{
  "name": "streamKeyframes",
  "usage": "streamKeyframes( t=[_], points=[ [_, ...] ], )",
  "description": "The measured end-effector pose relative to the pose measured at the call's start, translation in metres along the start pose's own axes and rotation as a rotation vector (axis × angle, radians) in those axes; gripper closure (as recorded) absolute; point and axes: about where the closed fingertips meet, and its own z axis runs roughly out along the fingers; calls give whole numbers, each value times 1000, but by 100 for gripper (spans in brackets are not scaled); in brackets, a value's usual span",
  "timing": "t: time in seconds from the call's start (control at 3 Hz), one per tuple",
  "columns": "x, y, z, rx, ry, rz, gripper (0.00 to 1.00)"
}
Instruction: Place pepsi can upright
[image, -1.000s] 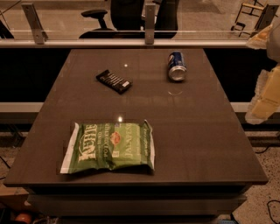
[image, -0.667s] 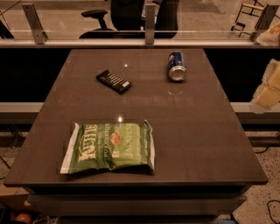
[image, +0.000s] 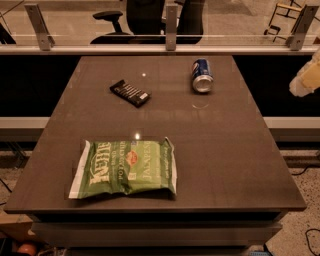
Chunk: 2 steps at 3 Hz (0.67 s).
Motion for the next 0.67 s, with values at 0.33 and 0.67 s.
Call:
streamKeyframes(
  t=[0.33,0.67],
  points=[
    [-15,-10,-13,17,-23,87,0],
    [-34,-17,-23,45,-40,151,0]
  ],
)
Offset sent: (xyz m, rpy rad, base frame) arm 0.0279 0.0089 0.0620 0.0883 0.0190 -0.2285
